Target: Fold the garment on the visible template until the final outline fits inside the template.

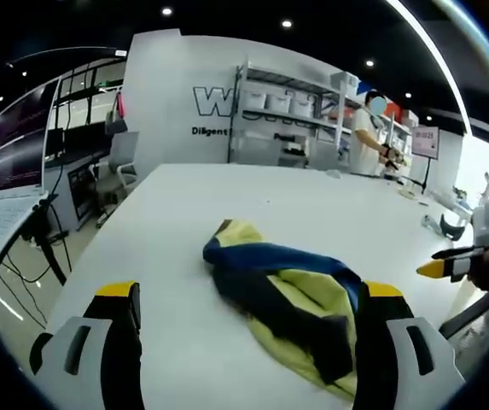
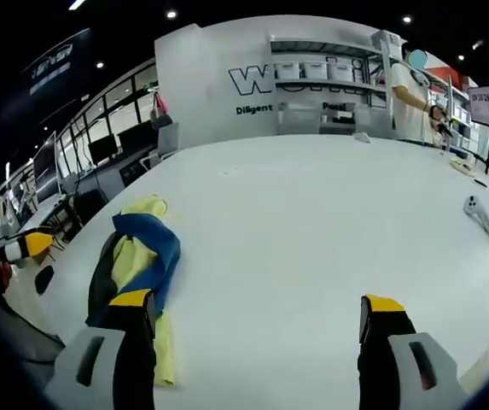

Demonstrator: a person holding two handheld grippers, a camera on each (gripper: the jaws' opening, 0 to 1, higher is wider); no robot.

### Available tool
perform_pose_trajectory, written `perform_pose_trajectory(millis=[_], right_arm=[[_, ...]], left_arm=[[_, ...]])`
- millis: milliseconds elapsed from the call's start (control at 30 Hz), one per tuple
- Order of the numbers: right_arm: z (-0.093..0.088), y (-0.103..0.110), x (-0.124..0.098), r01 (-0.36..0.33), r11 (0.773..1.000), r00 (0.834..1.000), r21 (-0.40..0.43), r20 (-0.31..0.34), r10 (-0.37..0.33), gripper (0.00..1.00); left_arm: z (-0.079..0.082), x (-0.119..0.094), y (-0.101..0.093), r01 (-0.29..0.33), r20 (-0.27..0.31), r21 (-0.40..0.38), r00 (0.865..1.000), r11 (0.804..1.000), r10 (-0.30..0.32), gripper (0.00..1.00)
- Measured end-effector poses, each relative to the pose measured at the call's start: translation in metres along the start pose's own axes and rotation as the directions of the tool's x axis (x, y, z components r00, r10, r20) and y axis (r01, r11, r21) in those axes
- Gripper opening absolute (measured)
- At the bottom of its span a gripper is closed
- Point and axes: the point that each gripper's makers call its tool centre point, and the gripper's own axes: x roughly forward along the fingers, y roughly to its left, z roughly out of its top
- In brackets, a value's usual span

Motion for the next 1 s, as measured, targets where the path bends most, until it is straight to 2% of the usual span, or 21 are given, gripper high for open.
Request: perform_pose_trajectory(millis=[333, 667, 1000], right_arm=[[-0.002, 0.002, 0.000, -0.006, 1.000, 1.000, 0.000, -0.007, 0.006, 0.99], [0.006, 0.002, -0.002, -0.005, 1.000, 1.000, -0.007, 0.009, 0.005, 0.99], [0.010, 0.011, 0.003, -0.030, 0.999, 1.000, -0.032, 0.002, 0.030, 0.99]], left_arm=[[-0.001, -0.002, 0.001, -0.001, -0.005, -0.003, 1.000, 1.000, 0.001, 0.99], [-0.002, -0.003, 0.003, -0.003, -0.006, 0.004, 1.000, 1.000, 0.003, 0.99], [-0.002, -0.006, 0.006, -0.014, -0.008, 0.009, 1.000, 1.000, 0.014, 0.99]])
